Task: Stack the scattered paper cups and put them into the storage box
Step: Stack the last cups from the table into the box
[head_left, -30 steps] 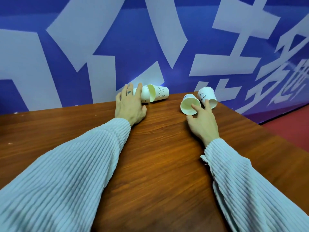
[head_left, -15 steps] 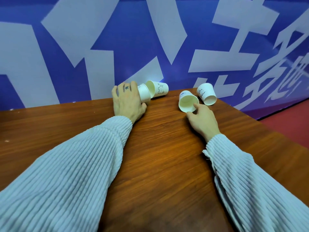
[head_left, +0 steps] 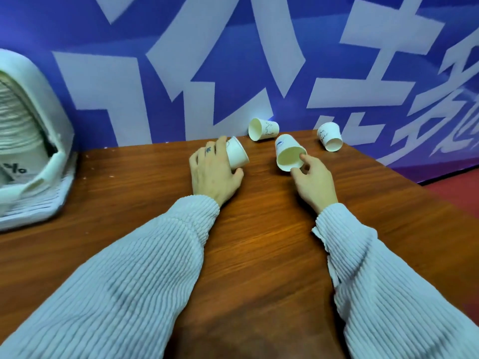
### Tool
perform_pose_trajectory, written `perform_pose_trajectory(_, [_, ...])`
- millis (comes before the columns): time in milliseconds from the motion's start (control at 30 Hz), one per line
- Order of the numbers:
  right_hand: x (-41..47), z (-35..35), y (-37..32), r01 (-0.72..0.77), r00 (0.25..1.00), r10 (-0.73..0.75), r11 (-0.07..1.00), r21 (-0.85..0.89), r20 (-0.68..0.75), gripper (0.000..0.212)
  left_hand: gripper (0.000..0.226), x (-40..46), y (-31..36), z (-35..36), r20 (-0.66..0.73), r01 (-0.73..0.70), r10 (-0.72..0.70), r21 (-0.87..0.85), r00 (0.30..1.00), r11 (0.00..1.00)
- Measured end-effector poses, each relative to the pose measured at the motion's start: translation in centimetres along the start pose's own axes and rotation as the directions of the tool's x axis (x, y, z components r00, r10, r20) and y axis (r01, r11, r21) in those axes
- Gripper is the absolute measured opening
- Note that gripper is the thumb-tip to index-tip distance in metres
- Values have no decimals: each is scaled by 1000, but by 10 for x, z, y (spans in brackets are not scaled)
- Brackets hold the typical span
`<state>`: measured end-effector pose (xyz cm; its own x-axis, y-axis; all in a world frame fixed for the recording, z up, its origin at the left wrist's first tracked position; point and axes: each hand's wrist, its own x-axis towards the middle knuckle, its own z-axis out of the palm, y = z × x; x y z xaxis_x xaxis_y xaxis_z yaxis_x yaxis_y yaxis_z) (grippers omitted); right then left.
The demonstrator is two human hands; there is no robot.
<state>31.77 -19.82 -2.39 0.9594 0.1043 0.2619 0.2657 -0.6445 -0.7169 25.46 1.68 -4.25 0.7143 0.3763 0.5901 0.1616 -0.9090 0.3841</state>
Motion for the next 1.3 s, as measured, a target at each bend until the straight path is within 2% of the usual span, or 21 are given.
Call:
perform_pose_trajectory(300, [-78,-11,-24,-31,999,26,984,175,31,46,76,-72,-6,-76,93,130,-114,-185,989,974])
perform_pose_trajectory(433, [-107,-16,-40,-62,998,52,967,248,47,41,77,-86,-19,-114,65,76,-66,-172,996,982])
perform_pose_trajectory(600, [-129,-5,-79,42,997,-60,956,290,52,34,81,-92,-41,-163,35,65,-59,-208,998,976])
perform_pose_trajectory(733, [-140,17,-130,170,983,-181,915,365,-4,15,94,-93,-69,-210,-53,65,-77,-207,996,976])
perform_pose_trajectory(833, [-147,39,-182,241,965,-262,891,386,2,7,92,-92,-101,-244,-132,84,-113,-206,985,975])
perform_pose_trajectory(933, [-154,65,-238,286,945,-325,854,434,18,5,86,-94,-139,-277,-210,142,-186,-208,960,968])
perform_pose_trajectory(1067, [-166,102,-307,350,907,-418,813,465,48,13,84,-100,-185,-315,-316,193,-280,-279,907,941])
perform_pose_trajectory(1167, [-166,122,-346,398,892,-450,817,418,31,15,80,-103,-206,-335,-367,220,-358,-367,858,904])
perform_pose_trajectory(1300, [-163,152,-392,393,888,-451,847,358,92,20,79,-103,-240,-351,-389,275,-451,-429,803,861])
